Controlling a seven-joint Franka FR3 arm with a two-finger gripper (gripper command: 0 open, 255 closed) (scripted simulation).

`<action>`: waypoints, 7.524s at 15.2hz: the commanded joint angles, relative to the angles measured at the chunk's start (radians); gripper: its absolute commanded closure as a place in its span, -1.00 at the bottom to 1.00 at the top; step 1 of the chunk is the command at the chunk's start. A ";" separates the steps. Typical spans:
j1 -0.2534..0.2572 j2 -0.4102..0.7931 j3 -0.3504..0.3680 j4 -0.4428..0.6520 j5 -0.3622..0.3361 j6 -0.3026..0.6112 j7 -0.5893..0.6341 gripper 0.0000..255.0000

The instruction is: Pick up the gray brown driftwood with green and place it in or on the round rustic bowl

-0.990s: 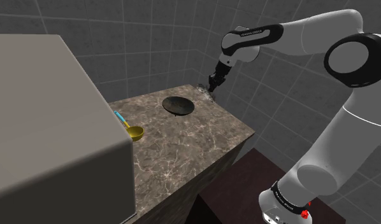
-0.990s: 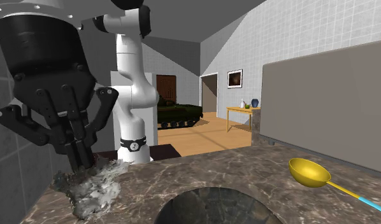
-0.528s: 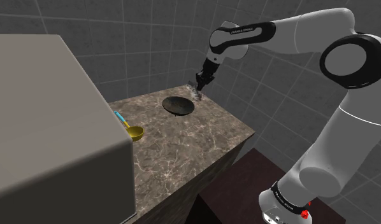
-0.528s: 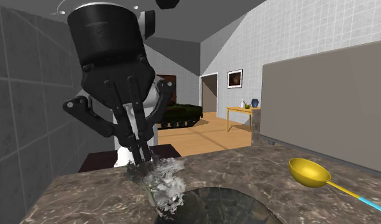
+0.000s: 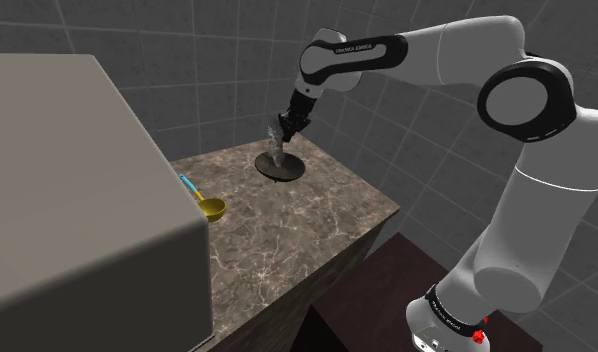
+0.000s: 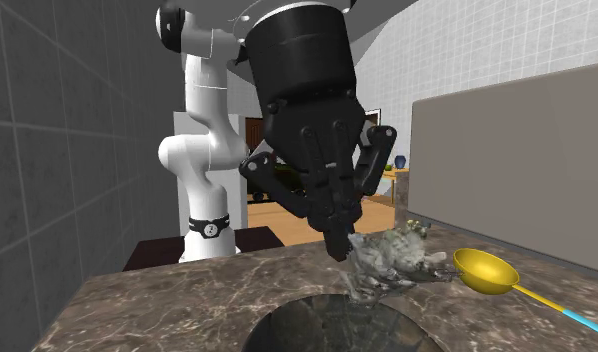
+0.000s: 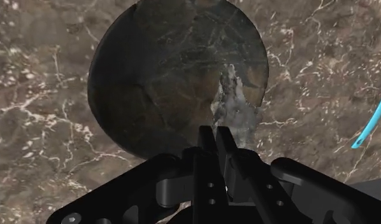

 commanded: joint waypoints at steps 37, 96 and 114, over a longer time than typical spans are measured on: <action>0.143 0.186 -0.109 0.083 -0.200 0.169 0.511 -1.00; 0.185 0.015 -0.112 -0.086 -0.242 0.169 0.562 1.00; 0.183 0.051 -0.109 -0.125 -0.234 0.243 0.558 -1.00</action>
